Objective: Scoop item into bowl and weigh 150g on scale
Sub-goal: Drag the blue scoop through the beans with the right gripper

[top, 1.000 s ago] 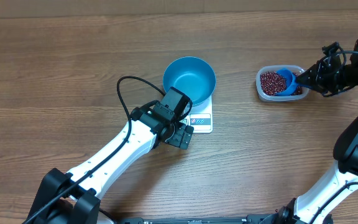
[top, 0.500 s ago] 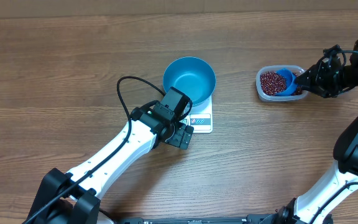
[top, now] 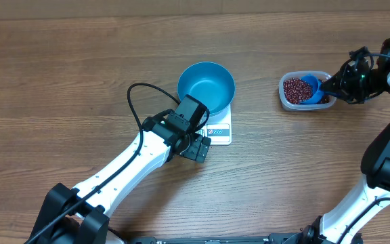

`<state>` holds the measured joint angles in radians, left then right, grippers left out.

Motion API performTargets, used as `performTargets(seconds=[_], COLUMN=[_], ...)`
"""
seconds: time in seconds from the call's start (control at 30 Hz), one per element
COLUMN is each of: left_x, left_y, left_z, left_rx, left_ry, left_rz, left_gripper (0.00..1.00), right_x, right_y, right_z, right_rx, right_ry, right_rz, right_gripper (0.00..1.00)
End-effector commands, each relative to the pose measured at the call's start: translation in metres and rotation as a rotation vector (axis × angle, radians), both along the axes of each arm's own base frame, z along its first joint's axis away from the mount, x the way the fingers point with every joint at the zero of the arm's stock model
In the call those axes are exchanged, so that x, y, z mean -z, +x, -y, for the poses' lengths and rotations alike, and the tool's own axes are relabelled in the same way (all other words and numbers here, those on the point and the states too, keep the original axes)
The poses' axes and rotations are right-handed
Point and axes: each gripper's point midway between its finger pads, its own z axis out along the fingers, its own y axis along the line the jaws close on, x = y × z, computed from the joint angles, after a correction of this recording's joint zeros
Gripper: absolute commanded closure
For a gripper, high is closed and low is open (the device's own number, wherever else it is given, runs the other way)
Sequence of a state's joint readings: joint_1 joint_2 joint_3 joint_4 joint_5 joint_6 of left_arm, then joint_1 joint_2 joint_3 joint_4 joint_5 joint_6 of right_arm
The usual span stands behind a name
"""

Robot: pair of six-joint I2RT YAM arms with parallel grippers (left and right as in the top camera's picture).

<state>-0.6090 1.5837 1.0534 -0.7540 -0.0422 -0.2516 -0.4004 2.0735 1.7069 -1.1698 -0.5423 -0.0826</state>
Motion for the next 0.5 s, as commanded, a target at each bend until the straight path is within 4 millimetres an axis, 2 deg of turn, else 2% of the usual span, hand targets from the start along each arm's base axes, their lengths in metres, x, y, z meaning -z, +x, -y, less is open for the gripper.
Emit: performTargets(seconds=[0.0, 0.17, 0.47], left_x=[-0.0011, -0.0009, -0.001], left_y=[-0.0007, -0.0008, -0.0007], left_z=[0.0002, 0.0001, 0.0002], left_rx=[0.023, 0.023, 0.023], left_ry=[0.01, 0.011, 0.01], left_rz=[0.013, 0.012, 0.012], left_gripper=[0.0, 0.0, 0.0], right_x=[0.0062, 0.0062, 0.0029], right_y=[-0.0001, -0.0001, 0.0015], right_z=[-0.0029, -0.0029, -0.0022], right_rx=[-0.003, -0.003, 0.004], right_ry=[0.0, 0.0, 0.029], right_rz=[-0.014, -0.014, 0.003], right_gripper=[0.87, 0.96, 0.96])
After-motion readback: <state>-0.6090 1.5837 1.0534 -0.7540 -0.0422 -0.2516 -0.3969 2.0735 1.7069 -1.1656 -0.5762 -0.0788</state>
